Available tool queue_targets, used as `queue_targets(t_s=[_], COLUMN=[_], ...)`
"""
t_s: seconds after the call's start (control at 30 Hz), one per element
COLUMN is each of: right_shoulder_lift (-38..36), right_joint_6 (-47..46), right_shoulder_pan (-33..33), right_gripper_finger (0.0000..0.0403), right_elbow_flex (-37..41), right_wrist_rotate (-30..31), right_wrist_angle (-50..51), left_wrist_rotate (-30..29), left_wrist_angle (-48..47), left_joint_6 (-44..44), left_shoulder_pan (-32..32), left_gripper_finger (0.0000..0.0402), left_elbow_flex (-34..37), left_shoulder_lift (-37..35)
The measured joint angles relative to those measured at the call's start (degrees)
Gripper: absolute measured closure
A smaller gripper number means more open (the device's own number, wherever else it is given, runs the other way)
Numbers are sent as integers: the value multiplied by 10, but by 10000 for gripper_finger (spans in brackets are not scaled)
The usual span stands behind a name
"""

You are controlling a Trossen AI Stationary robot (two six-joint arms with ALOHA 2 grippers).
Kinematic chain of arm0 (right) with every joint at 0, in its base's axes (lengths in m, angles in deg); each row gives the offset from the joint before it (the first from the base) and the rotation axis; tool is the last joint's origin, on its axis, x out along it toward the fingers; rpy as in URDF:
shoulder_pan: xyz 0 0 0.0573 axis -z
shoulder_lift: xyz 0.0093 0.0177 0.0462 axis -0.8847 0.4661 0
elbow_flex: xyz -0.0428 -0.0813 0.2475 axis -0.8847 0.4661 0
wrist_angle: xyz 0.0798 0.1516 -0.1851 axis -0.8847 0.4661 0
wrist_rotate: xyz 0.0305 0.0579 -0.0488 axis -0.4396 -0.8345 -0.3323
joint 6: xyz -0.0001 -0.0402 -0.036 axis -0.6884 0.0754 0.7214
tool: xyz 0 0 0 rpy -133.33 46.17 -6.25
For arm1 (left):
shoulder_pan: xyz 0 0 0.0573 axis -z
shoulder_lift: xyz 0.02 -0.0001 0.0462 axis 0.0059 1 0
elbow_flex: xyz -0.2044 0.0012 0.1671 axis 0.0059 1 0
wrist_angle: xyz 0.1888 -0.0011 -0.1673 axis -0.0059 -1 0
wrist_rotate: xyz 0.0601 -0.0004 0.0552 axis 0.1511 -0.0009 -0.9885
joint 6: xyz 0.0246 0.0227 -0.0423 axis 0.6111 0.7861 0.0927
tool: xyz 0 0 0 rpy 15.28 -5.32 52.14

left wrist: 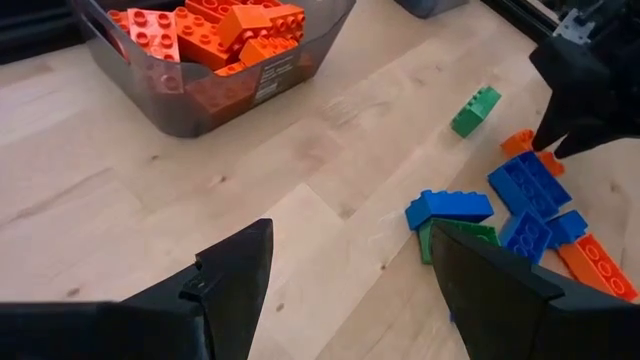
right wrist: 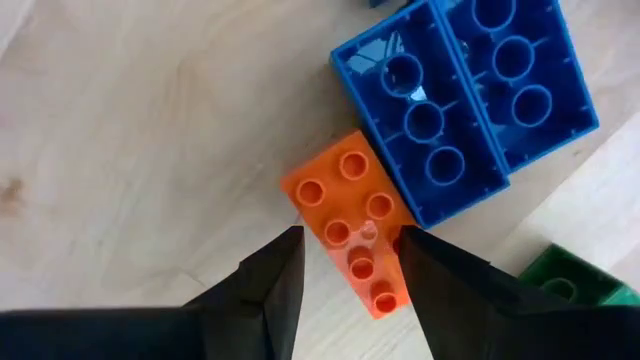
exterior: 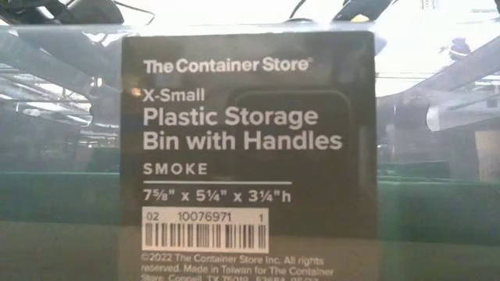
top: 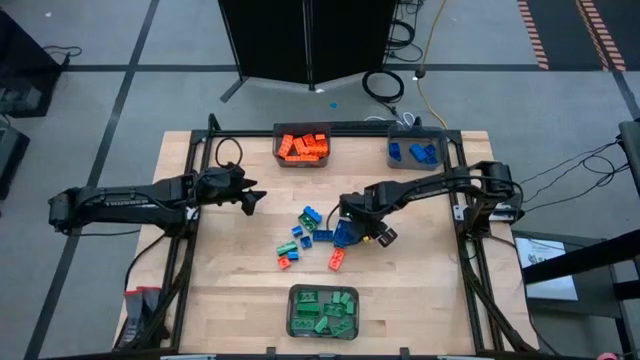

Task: Sort blocks
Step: Put the orange game piece into the top left black bin

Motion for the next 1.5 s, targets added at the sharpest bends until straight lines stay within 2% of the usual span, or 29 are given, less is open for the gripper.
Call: queue_targets(t_s=[0.1, 0.2, 0.4, 0.53, 0.8, 0.93, 1.17, 1.3, 1.4, 1.5], right_shoulder_lift=[0, 1, -39, -68, -64, -57, -37, -22, 2, 22], right_joint_6=[18, -6, -24, 10, 89, 141, 179, 210, 226, 222], right_shoulder_pan=[0, -1, 0, 5, 7, 7, 7, 8, 8, 7], right_gripper_finger=[241, 241, 241, 241, 237, 215, 147, 122, 124, 163], right_elbow_flex=[6, 6, 13, 9, 10, 9, 9, 9, 9, 7], right_wrist_rotate=[9, 52, 64, 66, 61, 61, 62, 62, 65, 82], right_wrist_angle=[-26, -34, -7, -25, -13, -22, -14, -14, -24, -32], left_wrist_rotate=[0, 0, -1, -5, -13, -15, -16, -21, -27, -32], left_wrist_angle=[2, 2, 2, 2, 2, 2, 2, 1, 1, 2], left_joint_6=[-2, -15, -15, -15, -25, -30, -30, -30, -30, -30], left_shoulder_pan=[0, 0, 0, 0, 0, 0, 0, 0, 0, 0], left_gripper_finger=[132, 132, 132, 132, 132, 132, 132, 132, 132, 132], left_elbow_flex=[0, 0, 0, 0, 0, 0, 0, 0, 0, 0], left_shoulder_lift=[0, 0, 0, 0, 0, 0, 0, 0, 0, 0])
